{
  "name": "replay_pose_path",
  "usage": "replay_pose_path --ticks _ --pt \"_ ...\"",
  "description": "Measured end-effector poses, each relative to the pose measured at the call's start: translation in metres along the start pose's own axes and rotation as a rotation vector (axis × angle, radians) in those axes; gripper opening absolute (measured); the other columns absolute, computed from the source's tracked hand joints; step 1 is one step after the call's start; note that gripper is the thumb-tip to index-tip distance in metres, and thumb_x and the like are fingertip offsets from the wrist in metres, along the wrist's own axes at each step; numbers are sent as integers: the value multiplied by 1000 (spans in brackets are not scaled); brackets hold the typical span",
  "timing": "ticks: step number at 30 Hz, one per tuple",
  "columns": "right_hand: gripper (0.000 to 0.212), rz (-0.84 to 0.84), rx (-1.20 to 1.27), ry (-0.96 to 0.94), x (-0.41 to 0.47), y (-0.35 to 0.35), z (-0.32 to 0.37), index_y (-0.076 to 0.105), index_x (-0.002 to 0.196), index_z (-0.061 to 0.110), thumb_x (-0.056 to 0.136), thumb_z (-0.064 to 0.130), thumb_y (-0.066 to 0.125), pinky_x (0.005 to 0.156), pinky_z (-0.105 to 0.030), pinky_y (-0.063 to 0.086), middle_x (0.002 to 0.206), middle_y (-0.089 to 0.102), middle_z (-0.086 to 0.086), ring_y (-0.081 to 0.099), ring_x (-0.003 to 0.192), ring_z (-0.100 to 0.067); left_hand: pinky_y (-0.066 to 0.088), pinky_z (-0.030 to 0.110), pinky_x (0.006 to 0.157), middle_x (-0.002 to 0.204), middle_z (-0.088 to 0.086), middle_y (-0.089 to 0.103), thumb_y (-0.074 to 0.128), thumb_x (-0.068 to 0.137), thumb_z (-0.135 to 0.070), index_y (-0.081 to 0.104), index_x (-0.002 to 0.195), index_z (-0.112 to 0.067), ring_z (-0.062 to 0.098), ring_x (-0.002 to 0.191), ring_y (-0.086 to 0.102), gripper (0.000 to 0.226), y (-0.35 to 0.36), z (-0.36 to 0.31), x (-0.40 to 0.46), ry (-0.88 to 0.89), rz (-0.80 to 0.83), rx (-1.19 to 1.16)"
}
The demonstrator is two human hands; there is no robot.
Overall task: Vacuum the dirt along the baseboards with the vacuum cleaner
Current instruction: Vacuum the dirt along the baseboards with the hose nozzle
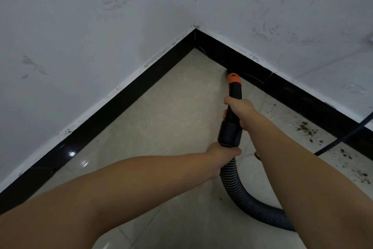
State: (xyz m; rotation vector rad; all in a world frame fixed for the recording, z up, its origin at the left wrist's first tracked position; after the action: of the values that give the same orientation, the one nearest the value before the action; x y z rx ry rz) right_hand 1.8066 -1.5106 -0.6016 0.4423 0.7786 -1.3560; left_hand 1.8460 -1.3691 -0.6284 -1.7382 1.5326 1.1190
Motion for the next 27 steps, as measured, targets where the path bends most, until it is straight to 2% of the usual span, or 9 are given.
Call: replay_pose_path --ticks 3,7,10,15,17,20,24,27 --pt "14 36 -46 5 1 7 1 48 89 7 88 11 61 53 -32 52 69 55 -12 54 52 -22 46 28 80 83 0 54 66 88 -19 52 84 -19 19 93 54 15 2 2 0 -3 2 -31" --pt "15 13 -42 14 6 -4 -2 49 91 6 88 12 62 53 -32 52 69 56 -12 55 52 -22 46 28 82 85 0 54 67 87 -20 53 106 -14 19 95 54 24 9 1 0 5 32 -26" --pt "16 33 -69 25 7 -11 -1 50 93 5 87 11 63 53 -32 52 69 56 -12 56 50 -22 48 30 86 96 4 57 68 86 -21 55 118 -11 20 97 54 35 19 1 -1 7 48 -42" --pt "20 99 -188 20 7 0 5 50 100 4 86 11 63 52 -31 53 68 57 -12 56 48 -21 49 29 82 88 1 56 69 86 -22 55 100 -14 21 94 56 21 27 3 -1 -4 43 -105" --pt "23 79 -163 10 11 0 9 50 104 3 86 11 62 52 -31 52 68 56 -12 56 49 -21 49 30 84 91 2 56 69 86 -22 55 107 -13 21 95 56 26 21 -4 2 12 25 -103" --pt "25 56 -129 0 19 2 19 48 106 3 87 11 62 51 -31 52 69 56 -12 55 50 -21 49 32 88 89 1 54 68 87 -22 53 108 -13 21 97 54 27 14 -17 7 21 9 -113" --pt "26 133 -212 -22 23 26 38 47 108 3 87 10 61 49 -28 52 68 55 -12 55 49 -20 50 36 94 100 6 57 69 86 -22 56 117 -10 23 99 56 36 8 -30 10 17 -5 -185" --pt "27 191 -271 -32 25 47 47 48 110 3 87 10 61 48 -28 53 70 56 -12 56 52 -20 49 35 93 98 5 56 69 86 -21 55 111 -12 22 99 55 30 2 -36 15 23 -12 -246"
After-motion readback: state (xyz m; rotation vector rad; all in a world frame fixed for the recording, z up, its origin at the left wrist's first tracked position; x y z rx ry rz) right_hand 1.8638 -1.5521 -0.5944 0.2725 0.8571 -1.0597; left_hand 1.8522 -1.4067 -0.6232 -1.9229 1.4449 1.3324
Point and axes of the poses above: each hand's wrist, its own x-axis towards the middle knuckle, its own y-axis out of the palm, z = x × y, the point moved 10 cm from there along x, towards the middle knuckle
